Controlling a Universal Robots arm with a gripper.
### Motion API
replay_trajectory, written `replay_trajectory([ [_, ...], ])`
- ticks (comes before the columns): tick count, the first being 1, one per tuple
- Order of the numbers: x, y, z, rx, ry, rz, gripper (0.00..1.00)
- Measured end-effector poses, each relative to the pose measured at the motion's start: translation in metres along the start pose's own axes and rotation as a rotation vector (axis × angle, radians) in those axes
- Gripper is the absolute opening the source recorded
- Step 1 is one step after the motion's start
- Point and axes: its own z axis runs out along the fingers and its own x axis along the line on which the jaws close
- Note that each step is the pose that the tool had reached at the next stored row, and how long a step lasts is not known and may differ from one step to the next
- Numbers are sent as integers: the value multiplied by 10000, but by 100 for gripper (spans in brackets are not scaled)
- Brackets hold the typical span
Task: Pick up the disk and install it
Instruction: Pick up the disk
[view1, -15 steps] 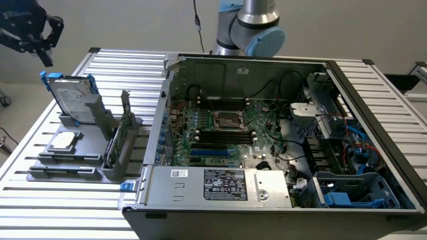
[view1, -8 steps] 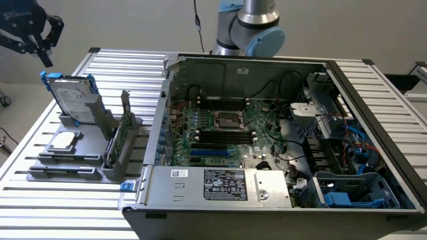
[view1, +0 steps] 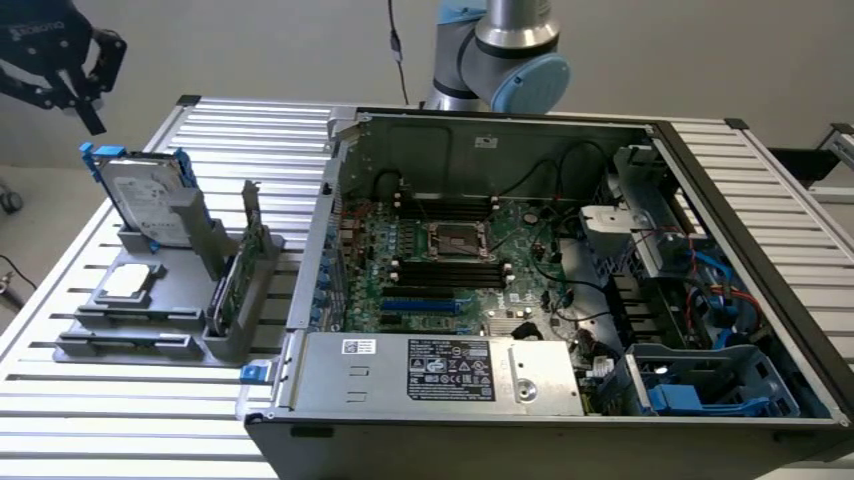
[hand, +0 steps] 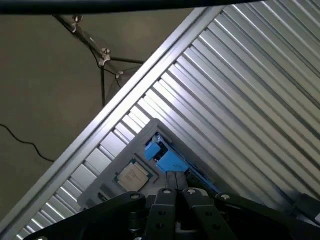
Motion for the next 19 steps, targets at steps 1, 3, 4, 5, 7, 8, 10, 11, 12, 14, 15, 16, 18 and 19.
replay_trajectory([
  [1, 0, 0, 0, -2, 9, -178, 11],
  [3, 0, 0, 1, -7, 27, -538, 11],
  [4, 0, 0, 1, -9, 35, -718, 11],
  [5, 0, -1, 2, -11, 43, -899, 11],
  [7, 0, 0, 2, -15, 62, -1273, 11],
  [8, 0, 0, 2, -18, 71, -1451, 11],
  [10, 0, 0, 3, -21, 88, -1812, 11],
  [11, 0, 0, 4, -23, 97, -1992, 11],
  [12, 0, 0, 5, -26, 105, -2172, 11],
  [14, 0, 0, 5, -30, 123, -2547, 11],
  [15, 0, 0, 5, -33, 132, -2726, 11],
  [16, 0, 0, 6, -35, 141, -2905, 11],
  [18, 0, 0, 6, -39, 158, -3259, 11],
  [19, 0, 0, 7, -41, 167, -3440, 11],
])
